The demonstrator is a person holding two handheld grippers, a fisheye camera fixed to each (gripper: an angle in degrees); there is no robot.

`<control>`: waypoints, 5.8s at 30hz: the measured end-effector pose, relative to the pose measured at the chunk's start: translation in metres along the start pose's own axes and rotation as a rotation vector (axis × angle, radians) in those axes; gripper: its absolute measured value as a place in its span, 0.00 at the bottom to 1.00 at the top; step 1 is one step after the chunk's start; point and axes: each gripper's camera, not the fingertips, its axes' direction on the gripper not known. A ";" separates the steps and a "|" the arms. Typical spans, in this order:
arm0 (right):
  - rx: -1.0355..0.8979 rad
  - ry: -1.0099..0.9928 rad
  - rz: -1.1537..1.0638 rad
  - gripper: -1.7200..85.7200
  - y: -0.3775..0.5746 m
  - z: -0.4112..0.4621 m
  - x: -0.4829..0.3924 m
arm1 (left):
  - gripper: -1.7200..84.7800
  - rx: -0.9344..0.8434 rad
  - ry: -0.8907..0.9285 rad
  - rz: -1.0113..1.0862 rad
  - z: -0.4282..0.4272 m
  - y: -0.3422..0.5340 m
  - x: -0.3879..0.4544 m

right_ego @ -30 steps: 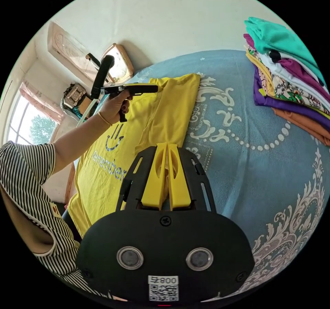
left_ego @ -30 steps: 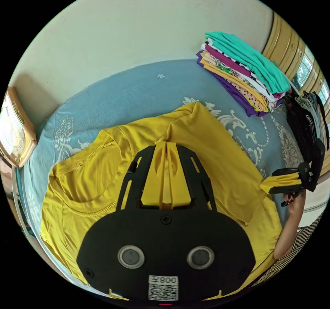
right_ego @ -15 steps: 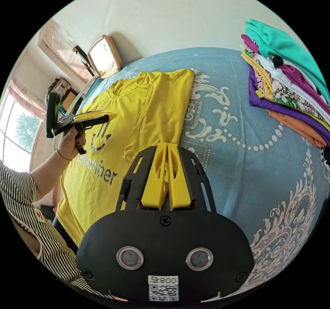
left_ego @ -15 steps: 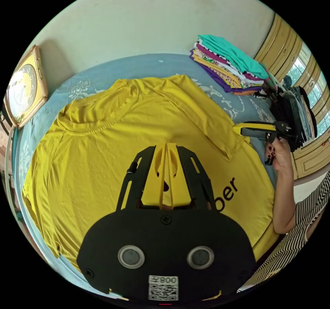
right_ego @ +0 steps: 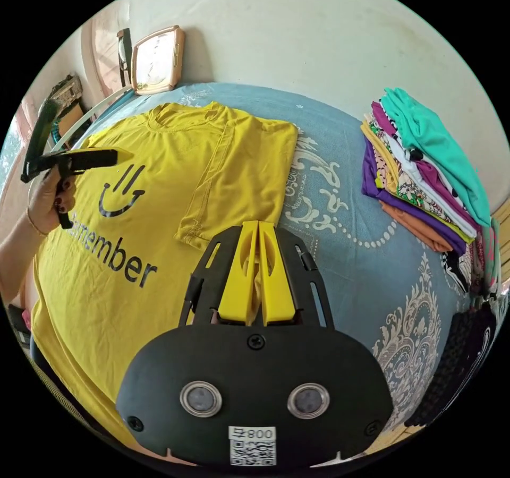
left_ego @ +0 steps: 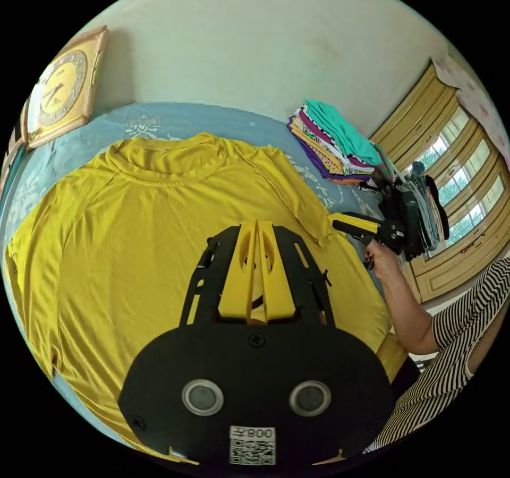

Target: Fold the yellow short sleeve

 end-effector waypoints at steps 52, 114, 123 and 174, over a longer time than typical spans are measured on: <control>-0.121 -0.426 -0.789 0.10 -0.350 0.384 -0.675 | 0.03 0.499 0.019 -0.833 -0.522 0.247 -0.261; -0.180 -0.818 -0.509 0.03 -0.413 0.382 -0.255 | 0.04 0.008 0.035 -0.286 -0.256 0.157 -0.018; -0.151 -0.690 -0.297 0.03 -0.400 0.380 -0.194 | 0.09 0.125 -0.068 -0.320 -0.247 0.135 -0.014; -0.171 -0.562 -0.854 0.04 -0.289 0.314 -0.333 | 0.02 0.178 -0.330 -0.446 -0.220 0.134 -0.048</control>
